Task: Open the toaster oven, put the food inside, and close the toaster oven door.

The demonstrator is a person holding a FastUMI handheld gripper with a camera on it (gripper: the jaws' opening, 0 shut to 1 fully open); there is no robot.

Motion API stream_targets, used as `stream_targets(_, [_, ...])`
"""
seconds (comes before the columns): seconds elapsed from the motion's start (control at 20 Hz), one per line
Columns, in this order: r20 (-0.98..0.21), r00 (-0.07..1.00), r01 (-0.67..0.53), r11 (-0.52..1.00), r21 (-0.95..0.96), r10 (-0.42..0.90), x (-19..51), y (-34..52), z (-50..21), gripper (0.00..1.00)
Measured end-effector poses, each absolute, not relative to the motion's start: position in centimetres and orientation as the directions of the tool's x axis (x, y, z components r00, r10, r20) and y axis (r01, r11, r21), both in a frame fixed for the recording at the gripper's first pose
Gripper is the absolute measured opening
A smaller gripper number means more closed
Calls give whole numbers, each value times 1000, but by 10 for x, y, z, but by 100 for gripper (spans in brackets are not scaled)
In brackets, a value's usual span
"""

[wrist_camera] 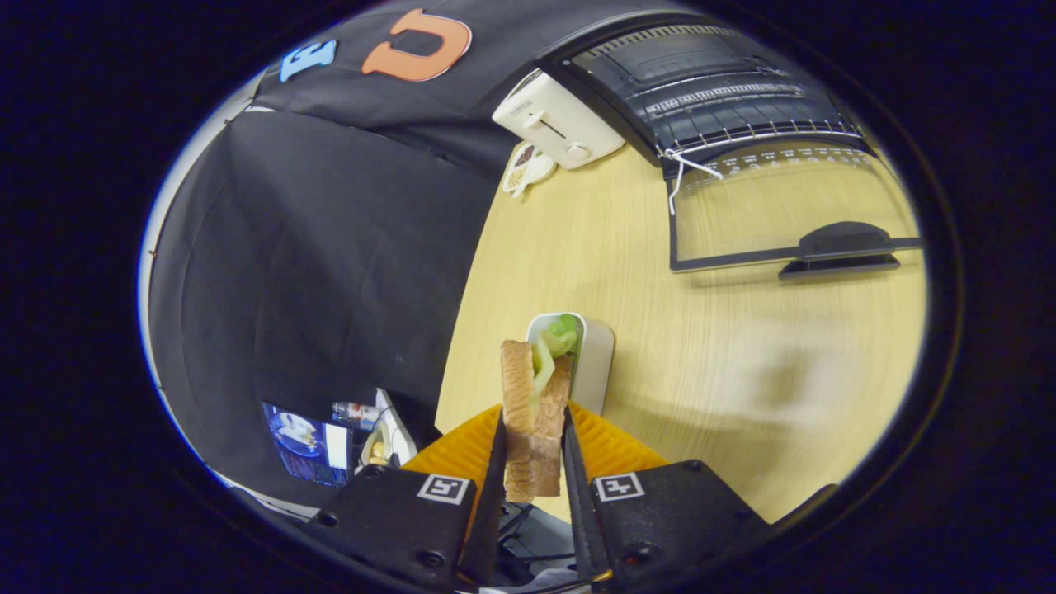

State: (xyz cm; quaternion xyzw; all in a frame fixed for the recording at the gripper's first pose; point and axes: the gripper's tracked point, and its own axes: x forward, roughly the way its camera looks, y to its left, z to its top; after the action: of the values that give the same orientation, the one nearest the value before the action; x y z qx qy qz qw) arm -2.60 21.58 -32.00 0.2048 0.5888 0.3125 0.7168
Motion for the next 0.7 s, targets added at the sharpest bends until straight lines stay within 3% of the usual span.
stream_targets(0.1, [-713,57,-177,710,681,699,-33,213,-319,41])
stream_targets(0.4, [-670,48,-154,668,728,741,-29,205,-305,36])
stream_targets(0.6, [-584,39,-194,579,792,811,-29,209,-283,35])
stream_targets(0.7, [-542,84,-246,544,802,836,-22,210,-272,35])
